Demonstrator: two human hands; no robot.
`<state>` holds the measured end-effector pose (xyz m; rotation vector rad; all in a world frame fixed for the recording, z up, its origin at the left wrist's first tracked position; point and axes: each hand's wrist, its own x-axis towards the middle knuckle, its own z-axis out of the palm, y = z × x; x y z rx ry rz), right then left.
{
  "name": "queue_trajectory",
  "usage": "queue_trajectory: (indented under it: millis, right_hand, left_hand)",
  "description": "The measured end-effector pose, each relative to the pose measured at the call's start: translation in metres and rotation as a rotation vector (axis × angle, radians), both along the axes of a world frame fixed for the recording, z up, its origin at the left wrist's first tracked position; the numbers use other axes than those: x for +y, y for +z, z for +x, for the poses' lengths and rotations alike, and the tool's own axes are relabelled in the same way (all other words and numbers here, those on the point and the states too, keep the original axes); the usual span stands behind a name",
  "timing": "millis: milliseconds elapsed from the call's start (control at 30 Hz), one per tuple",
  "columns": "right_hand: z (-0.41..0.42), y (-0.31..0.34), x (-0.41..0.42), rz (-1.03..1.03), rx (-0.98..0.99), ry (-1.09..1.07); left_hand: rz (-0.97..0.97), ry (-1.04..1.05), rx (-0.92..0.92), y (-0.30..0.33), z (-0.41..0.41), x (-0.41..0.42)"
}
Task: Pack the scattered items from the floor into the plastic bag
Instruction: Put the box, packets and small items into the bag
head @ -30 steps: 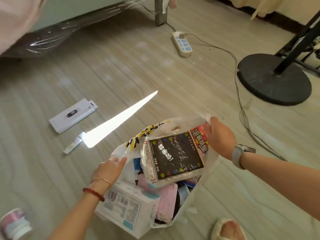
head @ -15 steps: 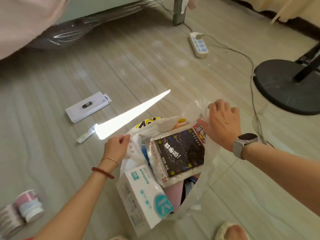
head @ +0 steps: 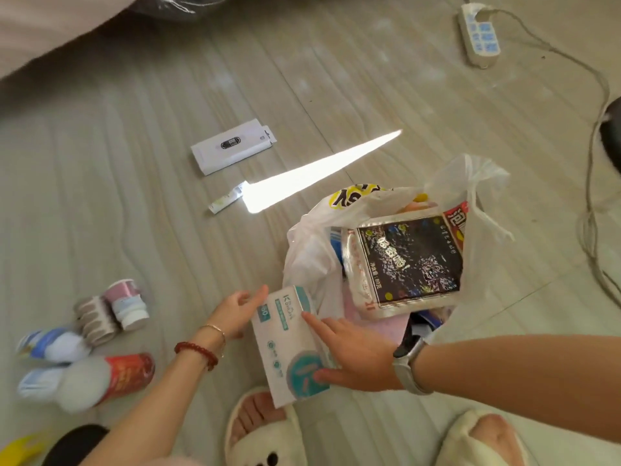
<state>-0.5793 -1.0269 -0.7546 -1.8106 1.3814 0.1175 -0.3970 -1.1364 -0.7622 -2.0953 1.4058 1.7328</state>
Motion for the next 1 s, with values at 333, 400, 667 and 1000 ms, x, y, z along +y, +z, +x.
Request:
queue_trajectory:
  millis: [333, 400, 667, 1000]
  right_hand:
    - [0.034, 0.007, -0.012, 0.156, -0.509, -0.704]
    - [0.026, 0.025, -0.026, 0.091, -0.533, -0.745]
    - [-0.026, 0.071, -0.052, -0.098, -0.426, -0.820]
    - [-0.096, 0.107, -0.074, -0.326, 0.148, -0.664]
  left_hand:
    - [-0.172, -0.009, 0.058, 0.045, -0.010, -0.010]
    - [-0.221, 0.026, 0.102, 0.062, -0.016, -0.015]
    - [-0.420, 0.075, 0.300, 0.113, -0.068, -0.018]
    - [-0.556, 0.068, 0.472, 0.084, -0.099, -0.022]
